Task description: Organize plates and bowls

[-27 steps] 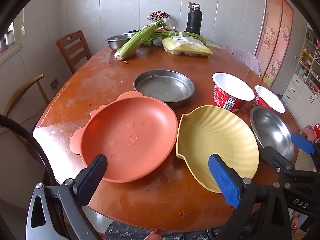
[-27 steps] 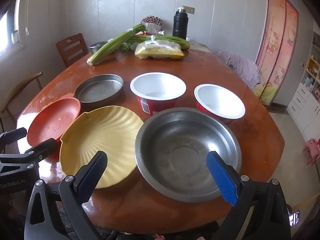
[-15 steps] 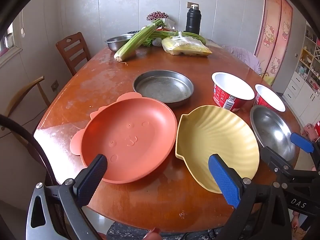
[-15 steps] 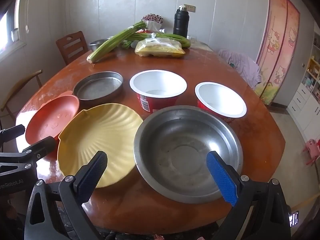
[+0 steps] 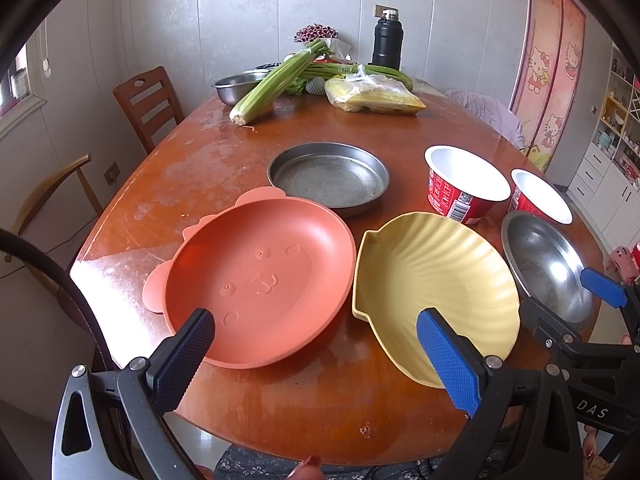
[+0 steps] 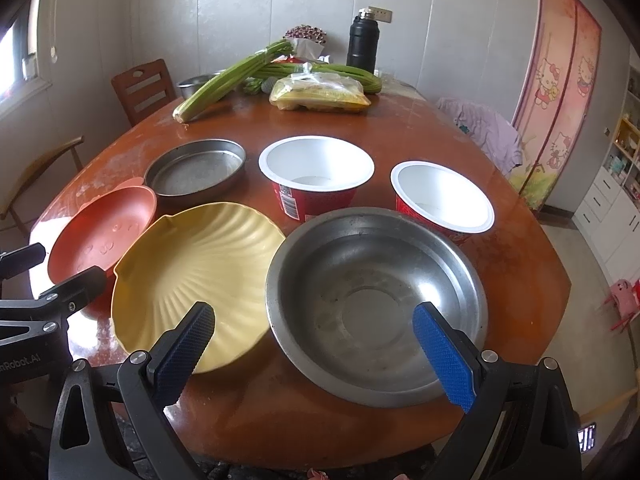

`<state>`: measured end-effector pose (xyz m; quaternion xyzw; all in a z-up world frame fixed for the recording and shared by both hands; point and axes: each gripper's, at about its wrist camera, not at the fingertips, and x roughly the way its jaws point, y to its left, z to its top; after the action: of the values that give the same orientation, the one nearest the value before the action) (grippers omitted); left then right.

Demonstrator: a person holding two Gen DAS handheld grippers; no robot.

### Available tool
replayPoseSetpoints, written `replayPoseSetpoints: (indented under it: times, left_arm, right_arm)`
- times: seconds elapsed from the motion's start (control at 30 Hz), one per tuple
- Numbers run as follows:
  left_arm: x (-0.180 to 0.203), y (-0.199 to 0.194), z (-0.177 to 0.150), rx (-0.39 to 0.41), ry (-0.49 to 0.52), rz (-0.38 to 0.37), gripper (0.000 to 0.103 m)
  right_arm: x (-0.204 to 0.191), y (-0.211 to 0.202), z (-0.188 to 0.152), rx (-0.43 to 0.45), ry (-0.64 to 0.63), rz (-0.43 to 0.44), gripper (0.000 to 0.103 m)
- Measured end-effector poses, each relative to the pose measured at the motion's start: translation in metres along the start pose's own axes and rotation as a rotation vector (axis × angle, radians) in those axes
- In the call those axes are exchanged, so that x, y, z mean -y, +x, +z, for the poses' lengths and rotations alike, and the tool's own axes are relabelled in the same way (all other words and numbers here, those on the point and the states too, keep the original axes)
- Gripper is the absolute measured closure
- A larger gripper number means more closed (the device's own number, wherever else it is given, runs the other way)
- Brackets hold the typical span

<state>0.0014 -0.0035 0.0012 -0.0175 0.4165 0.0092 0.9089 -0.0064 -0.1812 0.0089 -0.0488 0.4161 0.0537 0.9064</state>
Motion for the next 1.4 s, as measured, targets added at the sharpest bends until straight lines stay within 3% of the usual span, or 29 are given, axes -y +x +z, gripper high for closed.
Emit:
replayPoseSetpoints:
  times: [0.77, 1.4]
  left_arm:
    - [-0.003, -0.003, 0.001, 0.012, -0.006, 0.005, 0.001]
    - [-0.032, -0.003, 0.003, 0.022, -0.068, 0.041, 0.001]
  right_arm:
    - [-0.002, -0.003, 0.002, 0.005, 0.01, 0.023, 0.003]
    - [-0.031, -0.005, 0.03, 0.019, -0.053, 0.183, 0.003]
